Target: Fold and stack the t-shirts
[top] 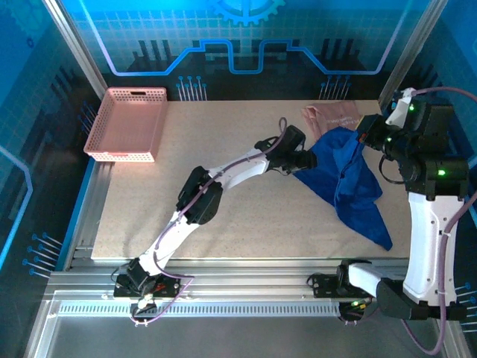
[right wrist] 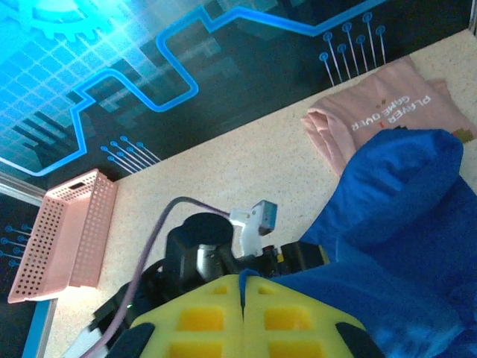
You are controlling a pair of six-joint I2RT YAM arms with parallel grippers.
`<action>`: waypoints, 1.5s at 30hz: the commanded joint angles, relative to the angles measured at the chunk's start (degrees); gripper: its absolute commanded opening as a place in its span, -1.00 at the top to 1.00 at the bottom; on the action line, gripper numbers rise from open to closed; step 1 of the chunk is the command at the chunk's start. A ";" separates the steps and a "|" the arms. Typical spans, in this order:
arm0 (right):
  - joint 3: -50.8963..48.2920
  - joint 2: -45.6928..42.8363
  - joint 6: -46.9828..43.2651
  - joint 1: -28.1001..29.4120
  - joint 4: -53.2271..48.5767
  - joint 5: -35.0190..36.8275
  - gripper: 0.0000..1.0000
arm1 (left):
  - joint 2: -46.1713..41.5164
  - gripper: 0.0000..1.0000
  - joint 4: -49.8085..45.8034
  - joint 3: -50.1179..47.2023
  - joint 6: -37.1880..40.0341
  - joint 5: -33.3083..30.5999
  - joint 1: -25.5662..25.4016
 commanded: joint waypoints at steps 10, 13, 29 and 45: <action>0.03 -3.47 -0.82 -0.86 -0.11 -3.31 1.00 | 7.38 0.18 -10.70 2.19 -8.59 -4.82 3.85; 3.39 -3.59 -1.37 -0.86 -2.05 -1.88 1.00 | 6.14 0.18 -14.60 -1.57 -8.03 -6.20 7.93; 11.04 0.39 -10.85 -0.94 -10.24 14.04 1.00 | 0.17 0.15 -26.29 4.14 17.88 -12.58 33.42; -17.93 -4.08 -3.48 1.16 4.37 11.01 1.00 | -44.92 -0.45 -11.69 -33.84 7.94 10.50 29.71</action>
